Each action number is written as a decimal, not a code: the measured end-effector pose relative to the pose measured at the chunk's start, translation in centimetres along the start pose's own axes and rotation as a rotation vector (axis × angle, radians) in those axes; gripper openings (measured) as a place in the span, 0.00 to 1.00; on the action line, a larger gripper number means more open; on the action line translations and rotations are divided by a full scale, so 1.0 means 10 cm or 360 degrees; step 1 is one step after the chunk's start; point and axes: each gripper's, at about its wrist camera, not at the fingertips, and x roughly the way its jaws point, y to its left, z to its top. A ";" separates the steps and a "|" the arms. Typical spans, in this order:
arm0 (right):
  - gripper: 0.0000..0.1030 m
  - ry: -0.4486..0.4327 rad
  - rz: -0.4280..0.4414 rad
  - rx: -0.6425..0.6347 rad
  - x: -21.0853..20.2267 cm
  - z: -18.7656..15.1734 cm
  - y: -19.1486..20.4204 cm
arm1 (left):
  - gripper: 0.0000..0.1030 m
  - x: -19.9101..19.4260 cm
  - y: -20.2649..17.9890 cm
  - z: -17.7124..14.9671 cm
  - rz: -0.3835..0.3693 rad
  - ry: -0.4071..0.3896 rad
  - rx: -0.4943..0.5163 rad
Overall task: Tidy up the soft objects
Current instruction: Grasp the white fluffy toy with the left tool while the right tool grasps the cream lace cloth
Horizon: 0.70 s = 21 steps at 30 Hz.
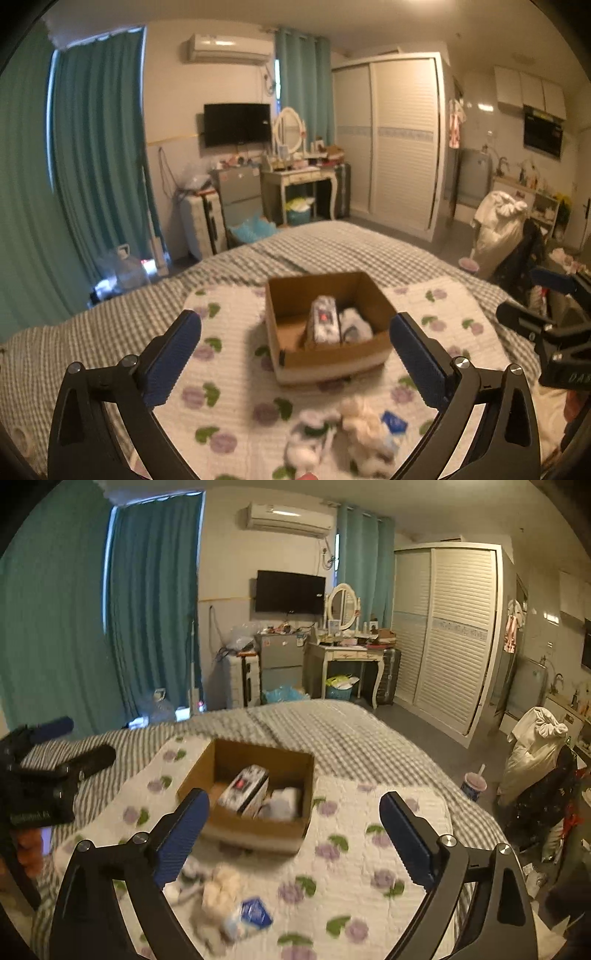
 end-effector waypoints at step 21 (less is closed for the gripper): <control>0.87 0.0441 0.0255 0.0000 1.57 -1.47 0.67 | 0.95 0.94 0.24 -1.76 0.0095 0.0389 -0.0051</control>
